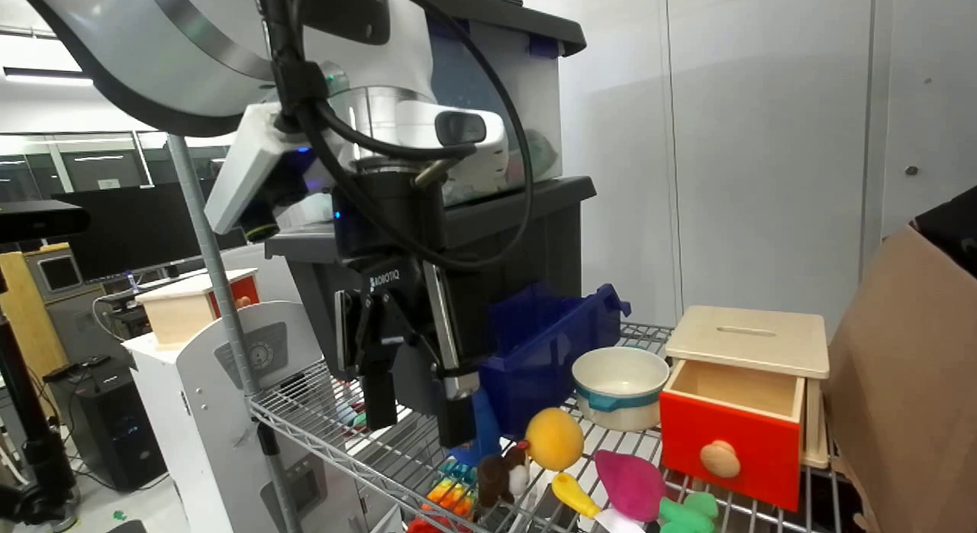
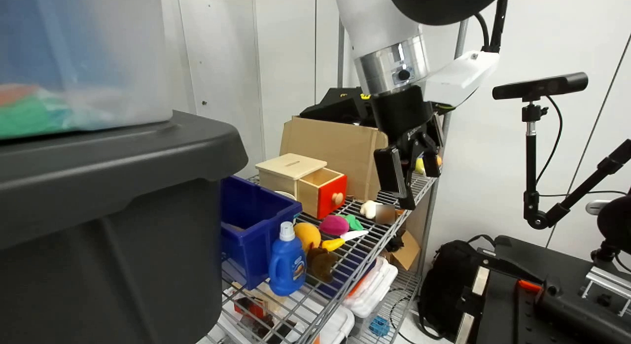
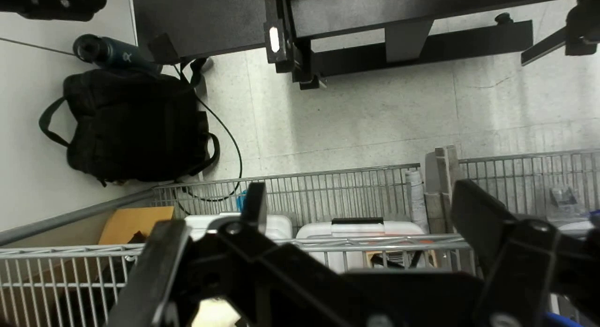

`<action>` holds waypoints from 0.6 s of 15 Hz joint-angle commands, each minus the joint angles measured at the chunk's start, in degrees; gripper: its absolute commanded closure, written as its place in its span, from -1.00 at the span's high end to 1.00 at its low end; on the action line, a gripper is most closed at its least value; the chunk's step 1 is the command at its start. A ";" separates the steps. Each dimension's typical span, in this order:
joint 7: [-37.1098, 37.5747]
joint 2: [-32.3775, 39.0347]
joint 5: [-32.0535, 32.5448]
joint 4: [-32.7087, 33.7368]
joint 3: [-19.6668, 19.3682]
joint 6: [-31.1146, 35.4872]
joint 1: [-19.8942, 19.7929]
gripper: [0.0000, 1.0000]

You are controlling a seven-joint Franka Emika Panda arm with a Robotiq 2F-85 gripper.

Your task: Put the brown plush toy in the blue storage container

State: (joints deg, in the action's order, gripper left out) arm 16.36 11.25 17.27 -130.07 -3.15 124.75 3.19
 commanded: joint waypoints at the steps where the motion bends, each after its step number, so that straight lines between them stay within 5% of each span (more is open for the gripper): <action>1: 0.52 -4.32 3.03 -2.56 0.35 1.59 0.12 1.00; 9: -2.68 -8.96 3.27 -5.86 1.14 12.00 -0.99 1.00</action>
State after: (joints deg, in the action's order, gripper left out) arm 15.24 5.01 20.90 -133.13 -2.53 132.93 3.19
